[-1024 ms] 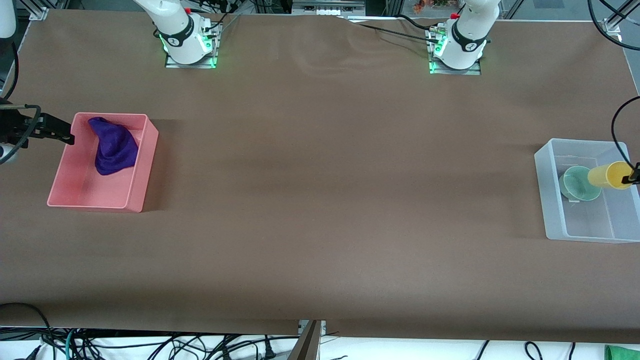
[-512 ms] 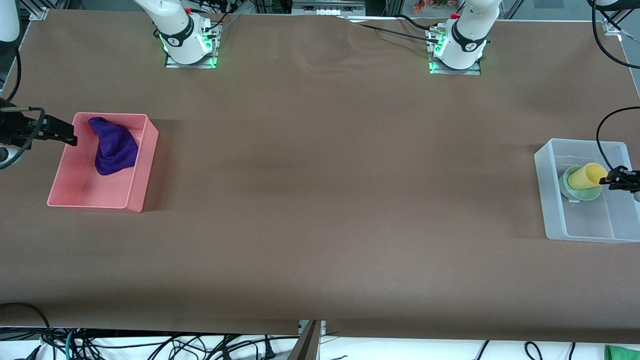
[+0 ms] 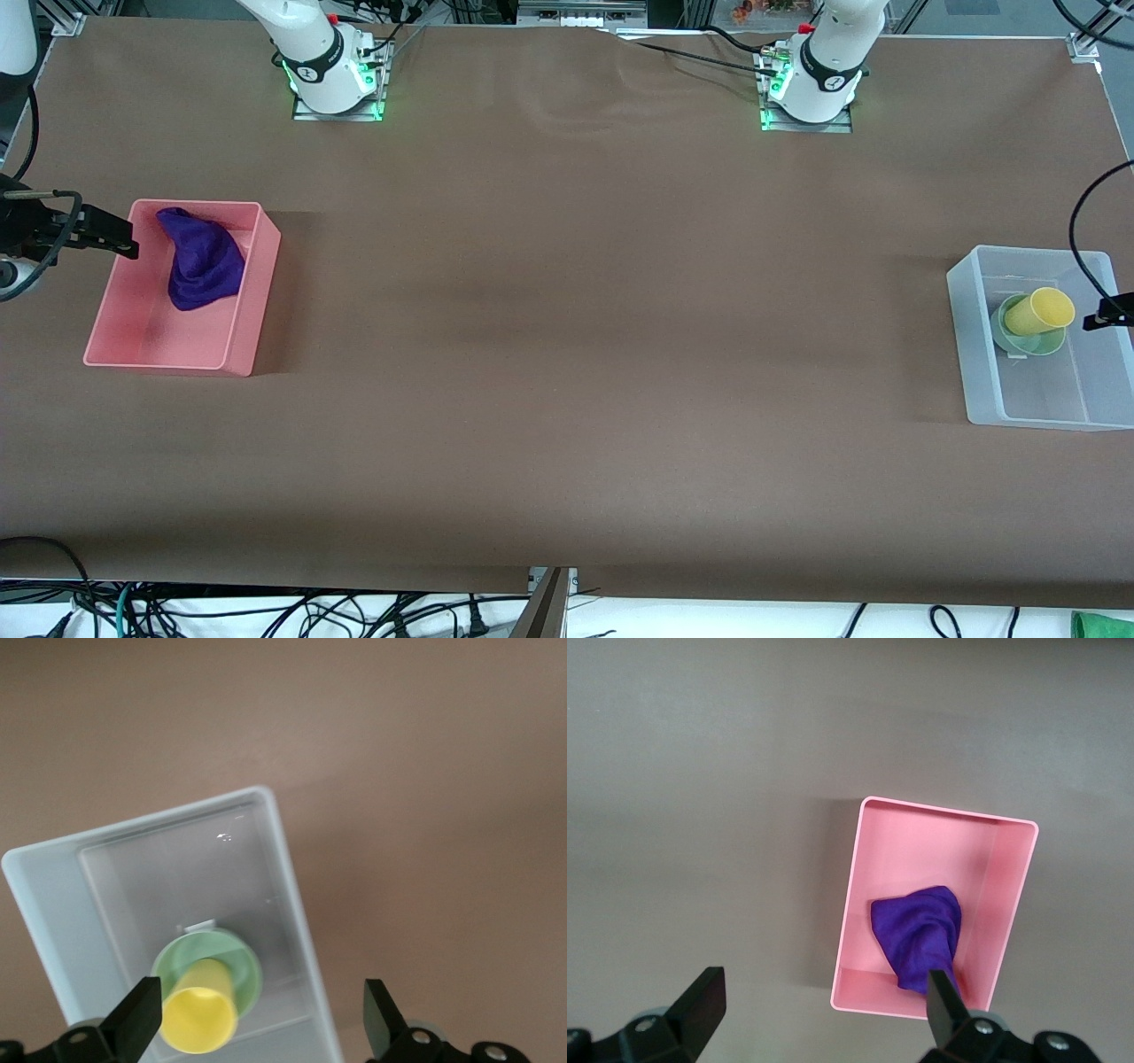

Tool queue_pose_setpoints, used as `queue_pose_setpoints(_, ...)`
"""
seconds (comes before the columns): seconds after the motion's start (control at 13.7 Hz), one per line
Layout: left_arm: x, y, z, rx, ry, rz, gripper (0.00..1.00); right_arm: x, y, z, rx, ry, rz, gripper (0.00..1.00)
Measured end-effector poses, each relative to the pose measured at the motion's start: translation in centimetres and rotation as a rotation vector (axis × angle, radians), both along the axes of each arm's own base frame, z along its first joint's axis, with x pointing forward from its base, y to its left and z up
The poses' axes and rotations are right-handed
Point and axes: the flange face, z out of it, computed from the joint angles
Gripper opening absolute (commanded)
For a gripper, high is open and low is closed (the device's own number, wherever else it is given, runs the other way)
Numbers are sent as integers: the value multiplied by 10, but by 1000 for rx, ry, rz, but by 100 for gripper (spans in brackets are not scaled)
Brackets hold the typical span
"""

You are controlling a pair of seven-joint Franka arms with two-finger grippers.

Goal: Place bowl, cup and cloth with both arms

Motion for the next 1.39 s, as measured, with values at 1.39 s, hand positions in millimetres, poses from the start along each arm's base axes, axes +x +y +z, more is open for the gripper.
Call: queue_pose_setpoints(1.39,-95,-251,116,111,64,299,100,1,3,-2,0,2,5,100)
